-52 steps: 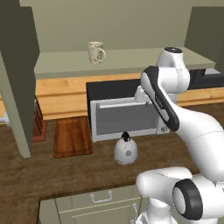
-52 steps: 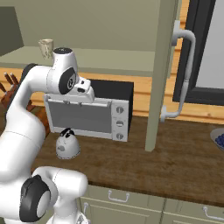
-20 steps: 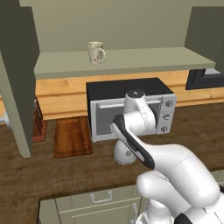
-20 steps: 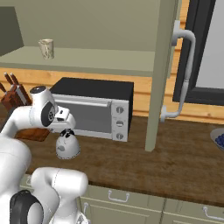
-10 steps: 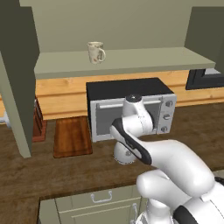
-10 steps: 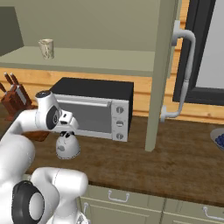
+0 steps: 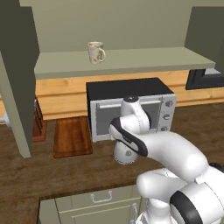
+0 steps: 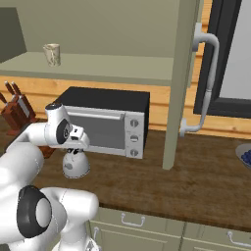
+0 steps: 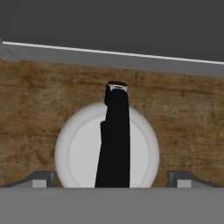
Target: Pick the kettle from the counter and place it on the tray. Then pick the mug from the cabinet and place it on the tray. Then close the cabinet doors.
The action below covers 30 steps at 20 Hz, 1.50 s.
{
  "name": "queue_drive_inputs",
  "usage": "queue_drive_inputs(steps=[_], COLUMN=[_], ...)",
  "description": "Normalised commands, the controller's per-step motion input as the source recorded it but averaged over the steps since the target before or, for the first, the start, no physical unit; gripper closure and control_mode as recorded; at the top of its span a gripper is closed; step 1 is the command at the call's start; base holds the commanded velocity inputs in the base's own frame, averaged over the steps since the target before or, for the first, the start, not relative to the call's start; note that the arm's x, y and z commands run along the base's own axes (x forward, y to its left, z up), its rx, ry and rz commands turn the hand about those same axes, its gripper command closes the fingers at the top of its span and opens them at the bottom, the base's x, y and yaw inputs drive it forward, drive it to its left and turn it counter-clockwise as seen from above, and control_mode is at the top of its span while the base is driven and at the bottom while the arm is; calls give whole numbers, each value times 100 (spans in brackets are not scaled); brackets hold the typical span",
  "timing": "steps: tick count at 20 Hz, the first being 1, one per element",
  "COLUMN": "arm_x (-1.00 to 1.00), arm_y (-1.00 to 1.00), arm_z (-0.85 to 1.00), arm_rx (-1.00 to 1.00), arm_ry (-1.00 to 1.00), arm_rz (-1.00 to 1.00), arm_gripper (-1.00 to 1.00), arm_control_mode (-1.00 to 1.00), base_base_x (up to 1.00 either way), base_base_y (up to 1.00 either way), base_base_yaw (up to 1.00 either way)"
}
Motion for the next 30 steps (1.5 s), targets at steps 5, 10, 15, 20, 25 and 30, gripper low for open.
queue_drive_inputs(steps=[5, 10, 15, 20, 25, 30], arm_x=[1, 0, 0, -19, -46, -12], arm_y=[0, 0, 3, 30, 47, 17], arm_z=[-6, 0, 0, 8, 45, 11], arm_rx=[0, 0, 0, 0, 0, 0], arm_ry=[1, 0, 0, 3, 1, 0], arm_rz=[0, 0, 0, 0, 0, 0], arm_gripper=[100, 100, 100, 100, 100, 100], arm_control_mode=[-100, -100, -100, -100, -100, -100], base_base_x=[0, 0, 0, 0, 0, 0], base_base_y=[0, 0, 0, 0, 0, 0], base_base_yaw=[0, 0, 0, 0, 0, 0])
